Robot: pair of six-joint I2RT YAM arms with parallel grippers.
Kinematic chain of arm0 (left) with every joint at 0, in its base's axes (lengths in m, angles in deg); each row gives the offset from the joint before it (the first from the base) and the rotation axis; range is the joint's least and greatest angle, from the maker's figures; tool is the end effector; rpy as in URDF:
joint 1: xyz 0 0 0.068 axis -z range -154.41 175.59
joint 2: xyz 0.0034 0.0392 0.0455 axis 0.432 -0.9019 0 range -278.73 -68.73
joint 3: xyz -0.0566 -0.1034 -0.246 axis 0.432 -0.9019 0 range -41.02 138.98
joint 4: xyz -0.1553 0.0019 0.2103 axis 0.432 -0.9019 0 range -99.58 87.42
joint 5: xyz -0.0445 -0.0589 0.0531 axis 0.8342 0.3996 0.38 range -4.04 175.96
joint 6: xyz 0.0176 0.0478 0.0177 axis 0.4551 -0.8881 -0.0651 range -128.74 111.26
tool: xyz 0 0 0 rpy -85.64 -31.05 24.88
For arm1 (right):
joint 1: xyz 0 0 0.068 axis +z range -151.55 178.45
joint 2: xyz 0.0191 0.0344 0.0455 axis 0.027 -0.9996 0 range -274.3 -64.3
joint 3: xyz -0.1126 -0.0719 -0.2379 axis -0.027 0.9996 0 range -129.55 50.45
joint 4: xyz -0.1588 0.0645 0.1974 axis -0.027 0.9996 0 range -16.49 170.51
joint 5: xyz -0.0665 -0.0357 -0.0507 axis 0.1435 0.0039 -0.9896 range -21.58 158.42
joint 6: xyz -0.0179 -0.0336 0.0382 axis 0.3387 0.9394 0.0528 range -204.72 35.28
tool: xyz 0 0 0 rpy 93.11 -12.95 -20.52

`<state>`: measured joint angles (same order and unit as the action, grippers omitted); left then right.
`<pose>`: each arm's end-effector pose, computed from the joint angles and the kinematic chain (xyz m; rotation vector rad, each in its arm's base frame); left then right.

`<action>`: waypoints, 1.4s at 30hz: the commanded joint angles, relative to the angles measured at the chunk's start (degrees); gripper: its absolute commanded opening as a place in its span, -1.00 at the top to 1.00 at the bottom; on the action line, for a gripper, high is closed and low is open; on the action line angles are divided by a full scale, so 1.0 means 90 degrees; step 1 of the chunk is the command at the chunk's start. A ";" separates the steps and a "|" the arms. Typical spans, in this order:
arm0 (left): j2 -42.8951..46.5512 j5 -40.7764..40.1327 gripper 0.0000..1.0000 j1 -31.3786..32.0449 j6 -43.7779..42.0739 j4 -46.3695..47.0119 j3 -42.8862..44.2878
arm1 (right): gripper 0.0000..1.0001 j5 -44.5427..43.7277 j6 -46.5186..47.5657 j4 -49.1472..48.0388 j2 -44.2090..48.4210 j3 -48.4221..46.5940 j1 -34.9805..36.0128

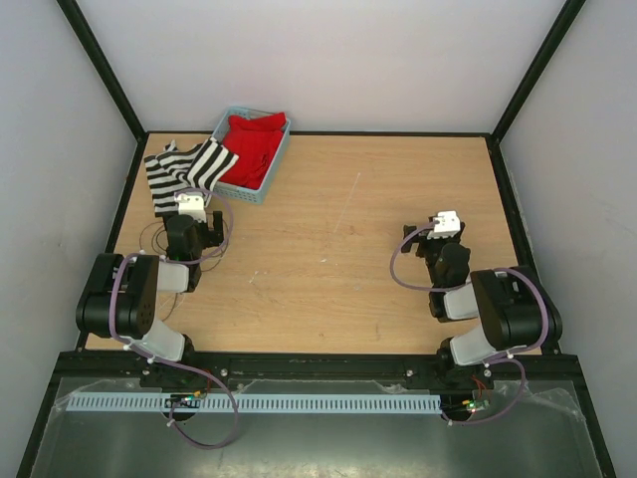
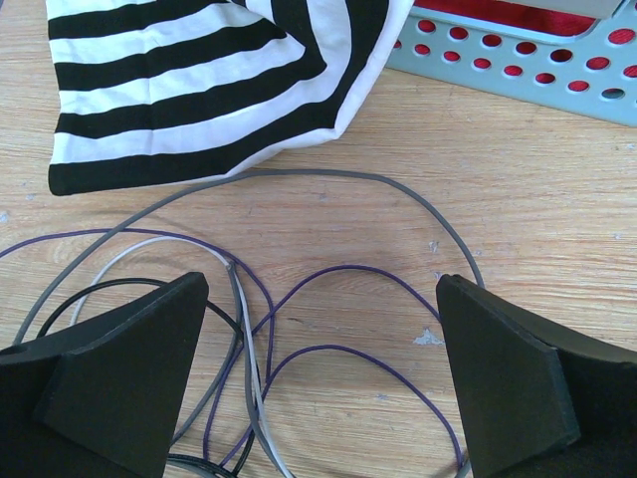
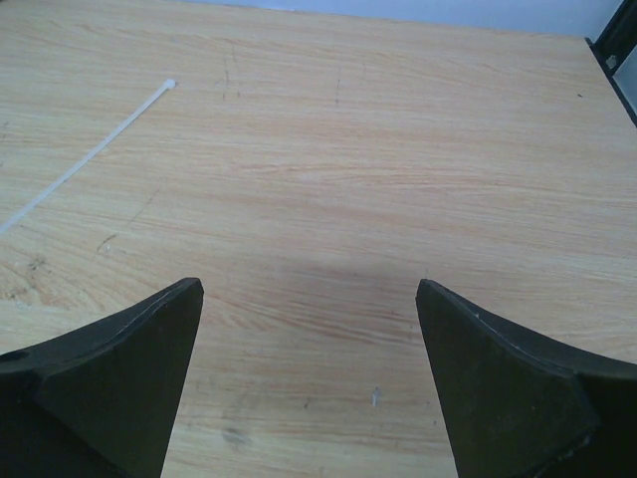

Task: Zip-tie the wires
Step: Pick up the cable at the center of the board.

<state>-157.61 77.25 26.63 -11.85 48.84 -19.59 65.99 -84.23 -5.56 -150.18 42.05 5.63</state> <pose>0.2692 0.0005 0.1440 -0.0391 1.8500 0.1659 0.2207 0.0262 0.1537 -0.0694 1.5420 0.0598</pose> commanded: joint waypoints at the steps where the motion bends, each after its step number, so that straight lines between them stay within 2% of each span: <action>1: 0.0247 0.0095 -0.98 -0.0090 0.0130 -0.0048 0.0051 | -0.99 -0.0233 -0.0063 -0.0003 0.0465 0.0265 0.0032; 3: 0.0682 -0.0054 -0.98 -0.0099 0.0186 -0.0524 0.0129 | -0.99 -0.0369 -0.0120 0.0859 0.1155 0.0180 0.0027; 5: 0.1316 -0.0455 -0.98 -0.0091 0.0368 -0.1499 0.0320 | -0.99 -0.0481 -0.0305 0.2146 0.1859 -0.0179 0.0032; 8: 0.2514 -0.0829 -0.98 -0.0094 0.1373 -0.2553 0.0504 | -0.98 -0.0294 -0.0403 0.3284 0.2521 -0.0624 0.0039; 12: 0.3783 0.0279 -0.98 -0.0096 0.2374 -0.4193 0.0979 | -0.99 -0.0074 -0.0630 0.4769 0.3031 -0.1241 0.0025; 16: 0.4392 0.1221 -0.98 -0.0096 0.2591 -0.5735 0.1593 | -0.99 0.0216 -0.1036 0.6010 0.3205 -0.1752 0.0030; 21: 0.4587 0.1466 -0.98 -0.0096 0.3316 -0.8103 0.2253 | -0.99 0.0542 -0.1414 0.6949 0.3466 -0.2089 0.0032; 24: 0.4622 0.2021 -0.98 -0.0096 0.3739 -0.8464 0.1847 | -0.99 0.0733 -0.1565 0.7320 0.3630 -0.2171 0.0023; 28: 0.4250 0.2285 -0.98 -0.0096 0.4329 -0.8429 0.1311 | -0.98 0.0827 -0.1695 0.7598 0.3790 -0.2161 0.0025; 32: 0.3660 0.2724 -0.91 -0.0038 0.4159 -0.7941 0.1292 | -0.99 0.0898 -0.1774 0.7675 0.3911 -0.2062 0.0026; 35: 0.3277 0.2437 -0.82 0.0209 0.3900 -0.7799 0.1468 | -0.99 0.0894 -0.1849 0.7686 0.3998 -0.1986 0.0029; 39: 0.2570 0.1910 -0.51 0.0613 0.3258 -0.7810 0.1932 | -0.99 0.0877 -0.1915 0.7623 0.4088 -0.1859 0.0028; 42: 0.2022 0.1338 -0.38 0.0983 0.2771 -0.7851 0.2326 | -0.99 0.0898 -0.1929 0.7545 0.4112 -0.1813 0.0034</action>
<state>-135.04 95.81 32.45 19.67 -23.01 -3.66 73.44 -100.40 62.81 -114.29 24.93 5.68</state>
